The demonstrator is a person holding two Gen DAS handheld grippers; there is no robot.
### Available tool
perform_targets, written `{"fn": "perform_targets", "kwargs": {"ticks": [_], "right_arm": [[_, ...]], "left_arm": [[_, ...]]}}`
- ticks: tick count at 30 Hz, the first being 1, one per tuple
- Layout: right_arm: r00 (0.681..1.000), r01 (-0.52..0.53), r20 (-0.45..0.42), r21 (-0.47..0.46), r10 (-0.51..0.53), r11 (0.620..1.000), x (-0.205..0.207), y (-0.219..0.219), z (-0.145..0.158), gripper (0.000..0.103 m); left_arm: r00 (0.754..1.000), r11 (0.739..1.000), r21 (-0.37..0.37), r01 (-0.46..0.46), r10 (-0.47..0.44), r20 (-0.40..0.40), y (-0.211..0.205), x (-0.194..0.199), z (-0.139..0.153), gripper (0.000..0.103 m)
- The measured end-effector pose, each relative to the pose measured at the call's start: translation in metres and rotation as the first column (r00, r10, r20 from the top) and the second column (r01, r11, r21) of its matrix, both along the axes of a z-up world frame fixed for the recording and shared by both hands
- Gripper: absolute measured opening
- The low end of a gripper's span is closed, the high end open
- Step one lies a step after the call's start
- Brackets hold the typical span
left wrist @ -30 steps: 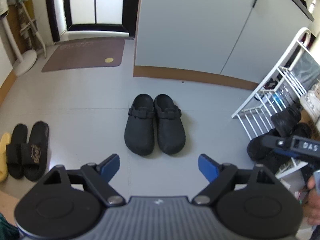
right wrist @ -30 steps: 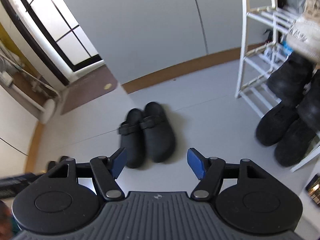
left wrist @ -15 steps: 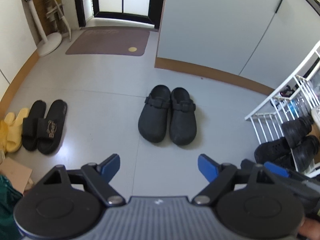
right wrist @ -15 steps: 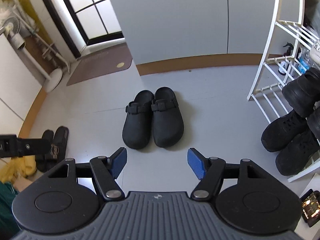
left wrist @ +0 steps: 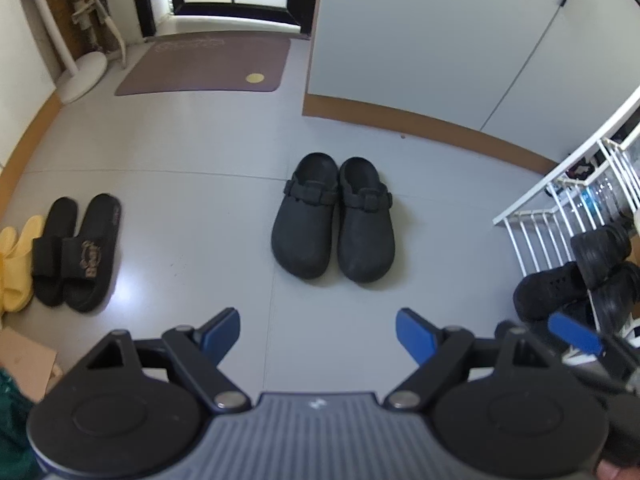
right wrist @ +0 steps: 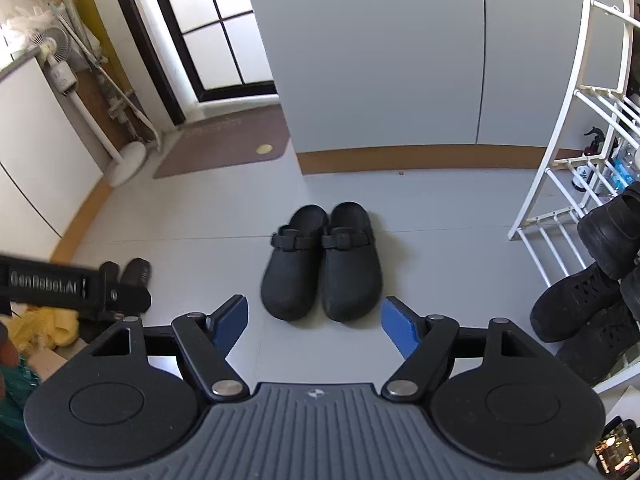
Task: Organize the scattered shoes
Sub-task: 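Withdraw the right tool and move it over the black clogs on the floor, then lower the right tool into the black clog heels and close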
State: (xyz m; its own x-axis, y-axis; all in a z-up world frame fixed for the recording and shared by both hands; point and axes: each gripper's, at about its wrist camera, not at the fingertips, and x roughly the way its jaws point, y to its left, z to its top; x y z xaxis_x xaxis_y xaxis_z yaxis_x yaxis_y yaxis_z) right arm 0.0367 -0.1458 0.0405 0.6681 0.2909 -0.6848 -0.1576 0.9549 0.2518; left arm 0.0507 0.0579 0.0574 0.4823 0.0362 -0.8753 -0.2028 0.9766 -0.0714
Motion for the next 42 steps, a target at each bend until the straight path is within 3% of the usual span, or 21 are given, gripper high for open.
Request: {"fn": "perform_targets", "kwargs": {"ticks": [4,9,14,27,38,42], "right_arm": [[1.000,0.013,-0.020,-0.020,-0.014,1.000,0.018,0.005,-0.009,0.077],[0.999,-0.015,-0.053,-0.071,0.012,0.997,0.050,0.014,-0.021,0.077],[0.998,-0.015,-0.064,-0.029,0.013,0.999,0.076,0.011,-0.023,0.076],[0.992,0.020,-0.127,0.003,-0.020,1.000,0.147,0.029,-0.057,0.071],[0.985,0.059,-0.167,0.086,-0.044,0.995,0.194,0.036,-0.073,0.071],[0.984,0.029,-0.175,0.068,-0.017,0.997,0.226,0.055,-0.092,0.070]], "left_arm": [[1.000,1.000,0.001,0.018,-0.018,0.014,0.003,0.023,-0.008,0.087],[0.997,0.996,-0.072,0.057,-0.054,0.049,0.019,0.048,-0.016,0.087],[0.997,0.998,-0.057,0.029,-0.024,0.078,0.041,0.062,-0.029,0.087],[1.000,0.994,-0.110,0.013,-0.010,0.029,0.064,0.101,-0.049,0.084],[0.995,0.983,-0.173,-0.065,0.078,0.068,0.111,0.096,-0.032,0.083],[0.990,0.970,-0.224,-0.095,0.116,0.080,0.123,0.091,-0.024,0.082]]}}
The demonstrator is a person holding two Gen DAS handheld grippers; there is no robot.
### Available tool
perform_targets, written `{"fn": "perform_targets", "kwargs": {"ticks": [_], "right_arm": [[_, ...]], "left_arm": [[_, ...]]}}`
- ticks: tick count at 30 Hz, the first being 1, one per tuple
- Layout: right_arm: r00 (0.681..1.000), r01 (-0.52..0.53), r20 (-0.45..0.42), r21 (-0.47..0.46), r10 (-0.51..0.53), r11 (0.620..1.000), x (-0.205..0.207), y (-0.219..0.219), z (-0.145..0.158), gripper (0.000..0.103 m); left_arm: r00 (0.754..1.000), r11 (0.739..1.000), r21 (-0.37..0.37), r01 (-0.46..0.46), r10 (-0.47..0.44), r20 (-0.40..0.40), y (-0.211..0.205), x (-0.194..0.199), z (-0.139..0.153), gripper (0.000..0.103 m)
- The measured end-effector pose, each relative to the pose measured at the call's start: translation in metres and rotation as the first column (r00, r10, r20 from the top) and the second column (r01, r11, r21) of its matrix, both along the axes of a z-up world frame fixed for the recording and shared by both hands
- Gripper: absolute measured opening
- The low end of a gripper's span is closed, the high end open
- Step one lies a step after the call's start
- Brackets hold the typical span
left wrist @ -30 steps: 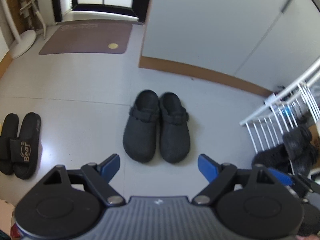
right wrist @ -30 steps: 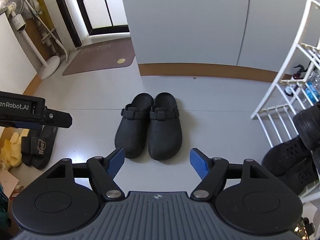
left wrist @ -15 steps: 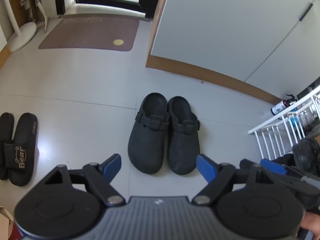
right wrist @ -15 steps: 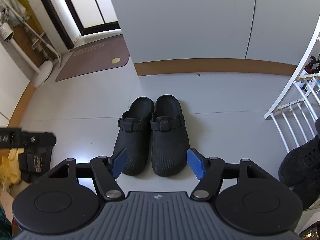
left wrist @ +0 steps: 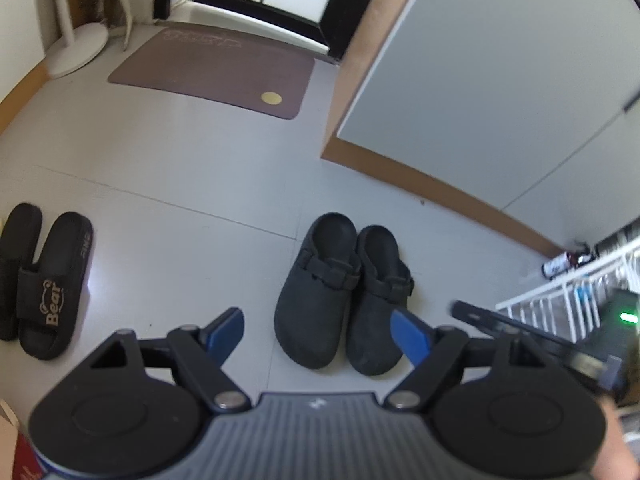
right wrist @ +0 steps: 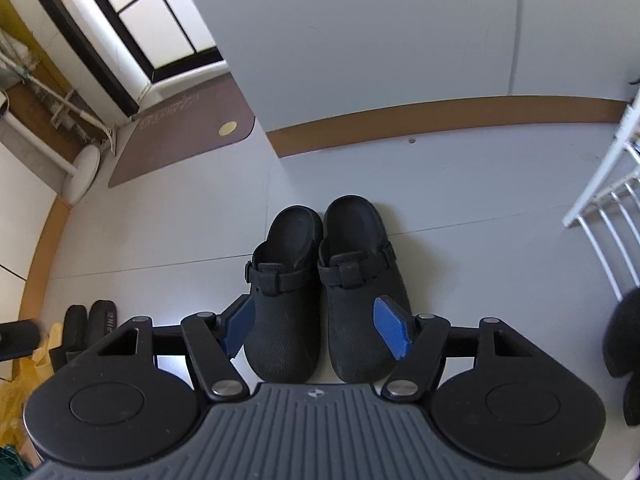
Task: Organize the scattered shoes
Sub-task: 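Lower the right tool into the black clog heels and close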
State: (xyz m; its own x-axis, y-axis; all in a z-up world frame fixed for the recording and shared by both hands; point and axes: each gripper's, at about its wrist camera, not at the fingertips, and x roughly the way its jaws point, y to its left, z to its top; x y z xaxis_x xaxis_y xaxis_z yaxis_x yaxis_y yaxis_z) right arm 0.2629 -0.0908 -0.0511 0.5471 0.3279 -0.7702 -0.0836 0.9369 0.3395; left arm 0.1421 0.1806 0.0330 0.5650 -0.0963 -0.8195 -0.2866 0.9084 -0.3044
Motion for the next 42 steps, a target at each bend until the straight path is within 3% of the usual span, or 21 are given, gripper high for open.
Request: {"fn": "perform_targets", "kwargs": {"ticks": [4,8,12,16,20,26,28,34,38,39,42], "right_arm": [[0.998,-0.003,-0.066,-0.009,0.002,1.000,0.038,0.022,-0.029,0.058],[0.996,-0.003,-0.088,-0.035,0.000,0.999,0.060,0.036,-0.047,0.056],[0.995,-0.002,-0.103,-0.024,-0.001,1.000,0.082,0.044,-0.062,0.044],[0.993,-0.027,-0.114,-0.047,0.021,0.999,0.099,0.053,-0.075,0.029],[0.991,-0.040,-0.128,-0.051,0.034,0.998,0.116,0.060,-0.094,0.029],[0.989,-0.039,-0.148,-0.076,0.027,0.996,0.134,0.072,-0.122,0.030],[0.988,-0.032,-0.156,-0.077,0.019,0.997,0.137,0.076,-0.128,0.039],[0.991,-0.040,-0.131,-0.176,0.017,0.984,0.147,0.097,-0.139,0.039],[0.980,-0.073,-0.197,-0.209,0.031,0.975,0.154,0.102,-0.151,0.039],[0.978,-0.089,-0.203,-0.223,0.043,0.971,0.154,0.104,-0.153,0.039],[0.975,-0.128,-0.208,-0.264,0.073,0.956,0.155,0.108,-0.155,0.024]], "left_arm": [[0.999,0.999,0.033,0.008,-0.009,0.032,0.001,-0.007,0.011,0.082],[0.999,0.997,0.080,-0.005,0.002,0.035,0.011,-0.008,0.010,0.081],[0.998,0.995,0.077,-0.060,0.060,0.005,0.035,-0.004,0.000,0.066],[0.998,0.995,0.080,-0.066,0.067,-0.011,0.048,-0.006,-0.003,0.065],[0.997,0.996,0.047,-0.076,0.075,0.015,0.061,-0.015,0.008,0.065],[0.997,0.996,0.069,-0.063,0.060,0.048,0.061,-0.022,0.018,0.065],[0.998,0.997,0.067,-0.048,0.045,0.041,0.063,-0.023,0.017,0.065],[0.994,0.994,0.057,-0.089,0.085,0.064,0.077,-0.030,0.021,0.067],[0.995,0.996,0.046,-0.081,0.078,0.060,0.076,-0.027,0.020,0.067],[0.996,0.996,0.046,-0.074,0.071,0.059,0.075,-0.026,0.020,0.067],[0.996,0.996,0.054,-0.070,0.067,0.058,0.074,-0.026,0.021,0.067]]}}
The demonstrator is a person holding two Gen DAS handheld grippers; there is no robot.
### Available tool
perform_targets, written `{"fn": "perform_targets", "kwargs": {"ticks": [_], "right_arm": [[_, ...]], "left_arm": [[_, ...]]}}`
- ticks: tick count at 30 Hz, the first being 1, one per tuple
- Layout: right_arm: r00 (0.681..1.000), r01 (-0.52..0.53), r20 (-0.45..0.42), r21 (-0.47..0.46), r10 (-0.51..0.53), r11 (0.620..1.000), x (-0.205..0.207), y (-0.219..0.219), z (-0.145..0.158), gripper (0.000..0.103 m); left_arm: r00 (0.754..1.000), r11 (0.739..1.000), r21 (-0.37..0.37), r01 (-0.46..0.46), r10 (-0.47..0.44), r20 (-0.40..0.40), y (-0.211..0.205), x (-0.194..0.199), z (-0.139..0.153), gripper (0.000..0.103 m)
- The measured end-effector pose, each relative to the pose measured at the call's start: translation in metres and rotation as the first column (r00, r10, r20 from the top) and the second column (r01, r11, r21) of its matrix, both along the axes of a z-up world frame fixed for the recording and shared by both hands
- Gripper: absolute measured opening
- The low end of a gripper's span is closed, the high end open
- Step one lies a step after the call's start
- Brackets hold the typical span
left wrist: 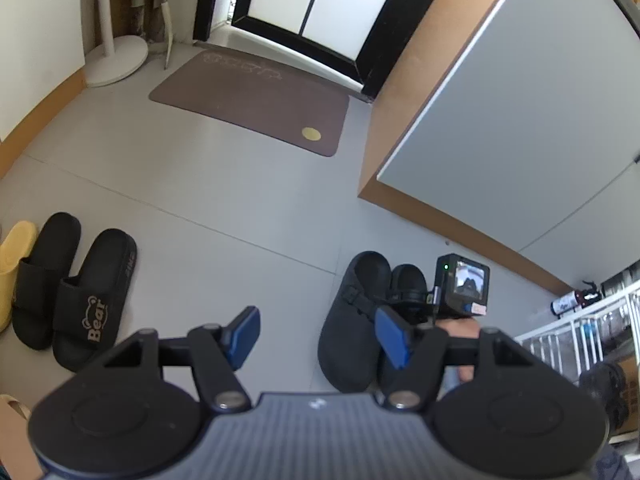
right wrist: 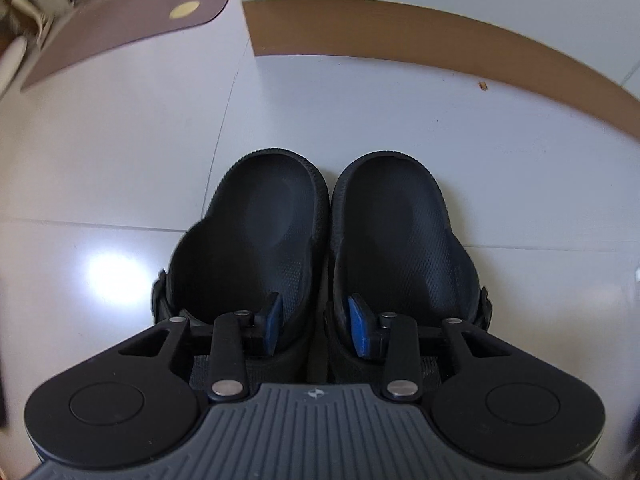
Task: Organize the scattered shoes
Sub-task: 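Lower the right tool into the black clog heels and close, then lift the black clogs with the right tool and carry toward the rack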
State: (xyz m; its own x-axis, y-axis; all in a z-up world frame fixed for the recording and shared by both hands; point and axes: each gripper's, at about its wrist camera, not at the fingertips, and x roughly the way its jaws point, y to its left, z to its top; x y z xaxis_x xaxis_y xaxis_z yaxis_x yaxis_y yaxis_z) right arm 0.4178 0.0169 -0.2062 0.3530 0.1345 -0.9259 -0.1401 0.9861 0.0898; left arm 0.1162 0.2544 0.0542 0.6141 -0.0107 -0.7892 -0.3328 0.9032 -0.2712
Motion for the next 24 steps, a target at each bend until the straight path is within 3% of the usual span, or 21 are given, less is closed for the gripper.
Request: {"fn": "perform_targets", "kwargs": {"ticks": [7,13,24], "right_arm": [[0.999,-0.016,-0.048,-0.035,0.014,0.999,-0.006,-0.012,0.000,0.022],[0.995,0.001,-0.097,-0.061,-0.007,0.998,-0.036,-0.034,-0.004,0.022],[0.959,0.115,-0.253,-0.070,-0.129,0.991,-0.144,-0.105,-0.020,0.022]], "left_arm": [[1.000,1.000,-0.009,-0.007,0.007,0.005,-0.002,0.000,0.001,0.067],[0.998,0.998,-0.001,0.056,-0.056,-0.033,-0.024,0.012,-0.008,0.067],[0.992,0.992,-0.016,0.126,-0.126,-0.016,-0.061,0.017,-0.005,0.067]]}}
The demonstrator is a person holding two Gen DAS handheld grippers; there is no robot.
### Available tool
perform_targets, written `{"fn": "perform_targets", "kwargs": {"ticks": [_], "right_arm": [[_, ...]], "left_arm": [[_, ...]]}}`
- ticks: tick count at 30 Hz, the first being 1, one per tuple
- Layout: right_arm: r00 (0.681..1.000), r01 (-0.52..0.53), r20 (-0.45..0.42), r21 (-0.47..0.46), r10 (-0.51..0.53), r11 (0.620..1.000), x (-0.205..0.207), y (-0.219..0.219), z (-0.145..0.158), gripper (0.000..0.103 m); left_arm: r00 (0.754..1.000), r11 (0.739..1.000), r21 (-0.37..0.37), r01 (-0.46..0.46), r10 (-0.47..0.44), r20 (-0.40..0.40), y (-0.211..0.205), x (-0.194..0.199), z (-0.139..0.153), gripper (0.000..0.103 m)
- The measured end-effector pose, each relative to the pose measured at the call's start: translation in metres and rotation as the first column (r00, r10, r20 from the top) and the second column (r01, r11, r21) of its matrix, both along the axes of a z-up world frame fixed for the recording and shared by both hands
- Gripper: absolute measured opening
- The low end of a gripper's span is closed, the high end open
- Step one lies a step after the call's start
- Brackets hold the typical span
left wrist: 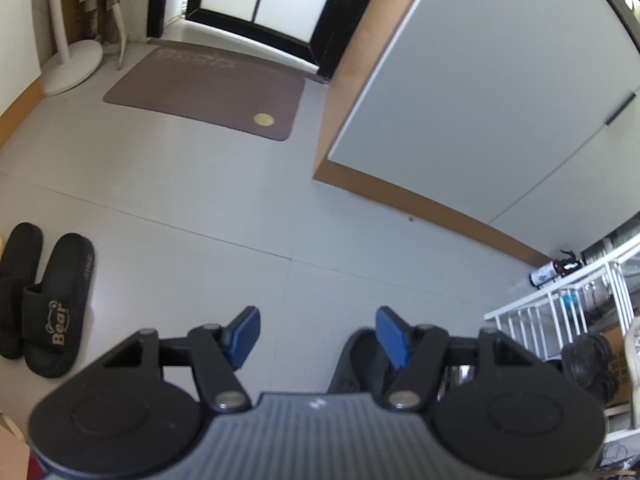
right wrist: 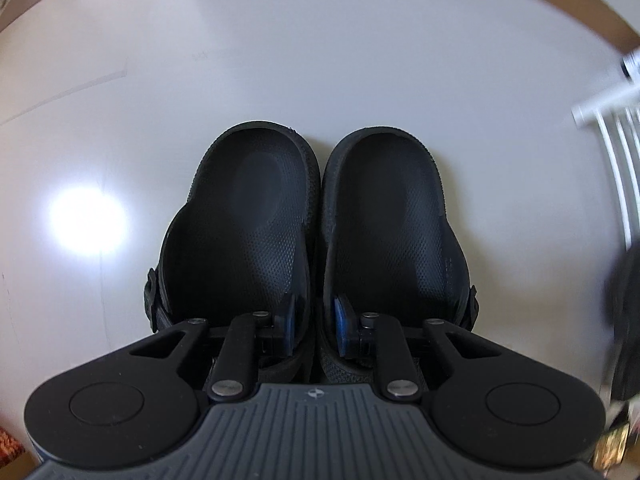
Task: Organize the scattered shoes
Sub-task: 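Lift the black clogs with the right tool and carry toward the rack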
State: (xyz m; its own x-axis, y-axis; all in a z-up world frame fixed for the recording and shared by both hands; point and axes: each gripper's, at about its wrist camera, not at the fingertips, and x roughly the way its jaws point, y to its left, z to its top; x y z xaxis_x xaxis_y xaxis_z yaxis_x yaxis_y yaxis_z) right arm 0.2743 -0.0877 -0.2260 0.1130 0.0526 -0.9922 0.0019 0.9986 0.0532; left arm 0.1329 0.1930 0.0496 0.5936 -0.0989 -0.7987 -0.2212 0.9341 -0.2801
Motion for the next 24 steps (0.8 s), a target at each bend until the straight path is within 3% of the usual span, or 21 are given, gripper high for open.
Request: {"fn": "perform_targets", "kwargs": {"ticks": [6,14,19,24], "right_arm": [[0.997,0.055,-0.053,0.003,-0.054,0.999,-0.046,-0.028,-0.004,0.022],[0.984,0.173,-0.059,0.043,-0.170,0.984,-0.078,-0.072,0.007,0.021],[0.923,0.384,-0.091,0.134,-0.375,0.913,-0.096,-0.125,0.012,0.021],[0.858,0.512,-0.154,0.184,-0.490,0.839,-0.107,-0.160,0.003,0.021]], "left_arm": [[0.998,0.998,0.032,0.050,-0.048,-0.042,-0.019,0.001,-0.010,0.067],[0.995,0.996,0.030,0.078,-0.076,-0.062,-0.043,-0.001,-0.015,0.067],[0.993,0.993,0.040,0.109,-0.107,-0.059,-0.062,-0.004,-0.016,0.067],[0.992,0.993,0.020,0.115,-0.113,-0.052,-0.075,-0.006,-0.017,0.067]]}}
